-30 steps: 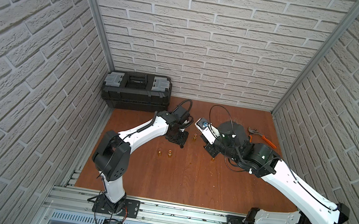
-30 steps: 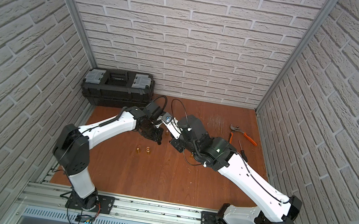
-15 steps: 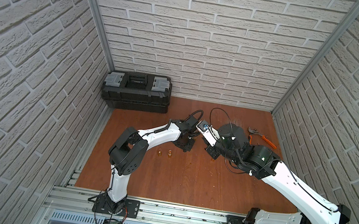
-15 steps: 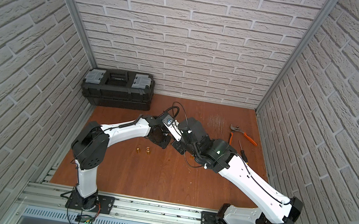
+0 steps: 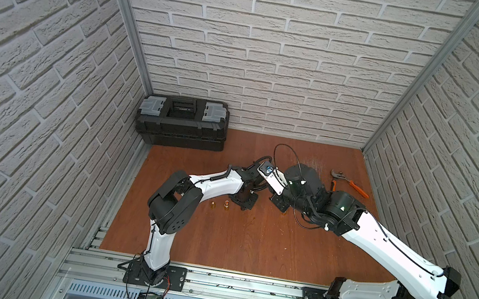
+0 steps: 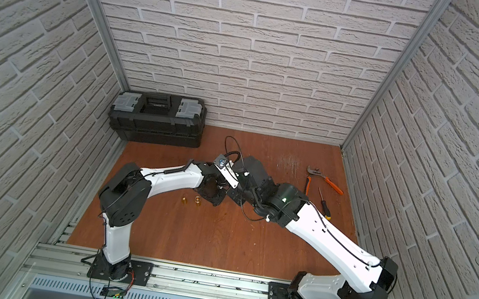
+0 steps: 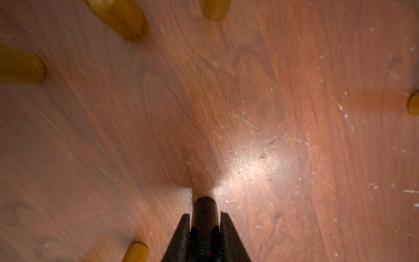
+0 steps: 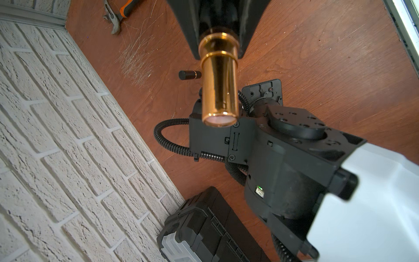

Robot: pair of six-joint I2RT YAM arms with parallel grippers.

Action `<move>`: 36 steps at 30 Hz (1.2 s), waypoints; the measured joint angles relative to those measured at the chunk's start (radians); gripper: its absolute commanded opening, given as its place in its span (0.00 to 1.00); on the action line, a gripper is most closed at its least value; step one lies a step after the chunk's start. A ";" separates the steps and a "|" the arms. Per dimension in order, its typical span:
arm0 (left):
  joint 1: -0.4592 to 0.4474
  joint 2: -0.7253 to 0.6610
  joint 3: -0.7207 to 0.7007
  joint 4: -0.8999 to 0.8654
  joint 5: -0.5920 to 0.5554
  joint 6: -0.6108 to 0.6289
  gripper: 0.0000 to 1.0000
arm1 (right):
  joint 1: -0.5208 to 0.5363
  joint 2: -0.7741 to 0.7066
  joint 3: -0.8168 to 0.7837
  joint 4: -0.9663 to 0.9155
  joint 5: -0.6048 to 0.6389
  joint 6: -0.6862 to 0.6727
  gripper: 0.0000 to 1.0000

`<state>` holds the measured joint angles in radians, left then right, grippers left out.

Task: Open the lipstick cap
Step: Place the cover at the center of the board, then place the lipstick at the center of the board.

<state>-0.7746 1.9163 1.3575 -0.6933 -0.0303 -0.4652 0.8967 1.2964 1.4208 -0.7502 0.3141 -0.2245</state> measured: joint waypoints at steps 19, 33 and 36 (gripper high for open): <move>0.007 -0.051 0.022 -0.032 0.013 -0.019 0.50 | 0.000 0.005 -0.010 0.005 0.000 0.004 0.05; 0.341 -0.363 0.048 -0.046 0.422 -0.088 0.61 | 0.000 0.010 -0.051 0.080 -0.025 0.027 0.05; 0.468 -0.419 -0.016 -0.022 0.543 -0.130 0.61 | 0.000 0.046 -0.052 0.106 -0.043 0.034 0.05</move>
<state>-0.3065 1.4971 1.3415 -0.7151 0.5129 -0.5957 0.8967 1.3426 1.3689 -0.6445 0.2714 -0.1902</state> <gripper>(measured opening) 0.613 0.208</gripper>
